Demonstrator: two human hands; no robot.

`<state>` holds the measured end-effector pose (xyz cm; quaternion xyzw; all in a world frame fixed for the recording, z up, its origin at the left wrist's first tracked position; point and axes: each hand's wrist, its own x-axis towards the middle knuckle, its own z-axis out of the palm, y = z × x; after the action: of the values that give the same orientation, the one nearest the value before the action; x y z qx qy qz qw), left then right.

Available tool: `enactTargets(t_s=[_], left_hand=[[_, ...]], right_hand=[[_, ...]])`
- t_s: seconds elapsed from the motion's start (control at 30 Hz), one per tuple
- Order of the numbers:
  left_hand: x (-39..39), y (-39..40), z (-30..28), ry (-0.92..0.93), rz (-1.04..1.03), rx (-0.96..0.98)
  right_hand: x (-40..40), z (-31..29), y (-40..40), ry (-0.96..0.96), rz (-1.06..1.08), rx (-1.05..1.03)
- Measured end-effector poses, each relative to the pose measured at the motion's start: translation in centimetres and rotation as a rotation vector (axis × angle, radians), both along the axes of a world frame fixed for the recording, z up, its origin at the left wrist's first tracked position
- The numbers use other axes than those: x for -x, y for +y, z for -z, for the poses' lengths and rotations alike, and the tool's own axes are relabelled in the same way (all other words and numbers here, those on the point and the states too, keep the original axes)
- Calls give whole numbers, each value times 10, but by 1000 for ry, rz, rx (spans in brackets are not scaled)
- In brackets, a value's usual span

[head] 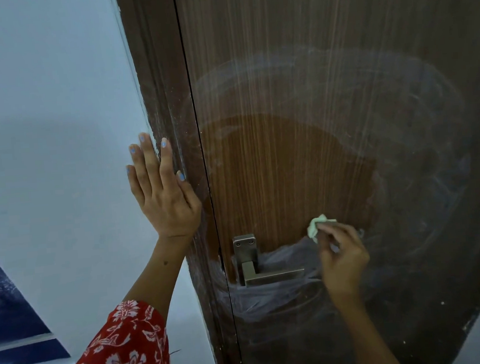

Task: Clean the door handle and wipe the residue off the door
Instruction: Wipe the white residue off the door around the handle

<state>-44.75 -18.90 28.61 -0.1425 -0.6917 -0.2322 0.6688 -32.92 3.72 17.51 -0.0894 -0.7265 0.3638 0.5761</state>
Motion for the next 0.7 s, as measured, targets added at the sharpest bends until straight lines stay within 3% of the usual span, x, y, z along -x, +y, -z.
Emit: enactTargets(t_s=[0.07, 0.2, 0.3, 0.37, 0.5, 0.53, 0.67, 0.7], left_hand=[[0, 0, 0, 2, 2, -4], [0, -1, 0, 14, 7, -3], [0, 0, 0, 17, 6, -2], [1, 0, 0, 15, 6, -3], [0, 0, 0, 24, 9, -6], [0, 0, 1, 25, 8, -6], [1, 1, 1, 38, 5, -6], [1, 1, 1, 41, 8, -6]], right_hand=[[1, 4, -4, 24, -19, 44], [-3, 10, 16, -110, -123, -190], [-7, 16, 40, -28, 107, 88], [-6, 15, 36, 26, 108, 275], [-3, 26, 6, -123, -81, -20], [-3, 29, 6, -130, -86, -2], [2, 23, 22, 34, 37, 612], [6, 19, 19, 50, 45, 668]])
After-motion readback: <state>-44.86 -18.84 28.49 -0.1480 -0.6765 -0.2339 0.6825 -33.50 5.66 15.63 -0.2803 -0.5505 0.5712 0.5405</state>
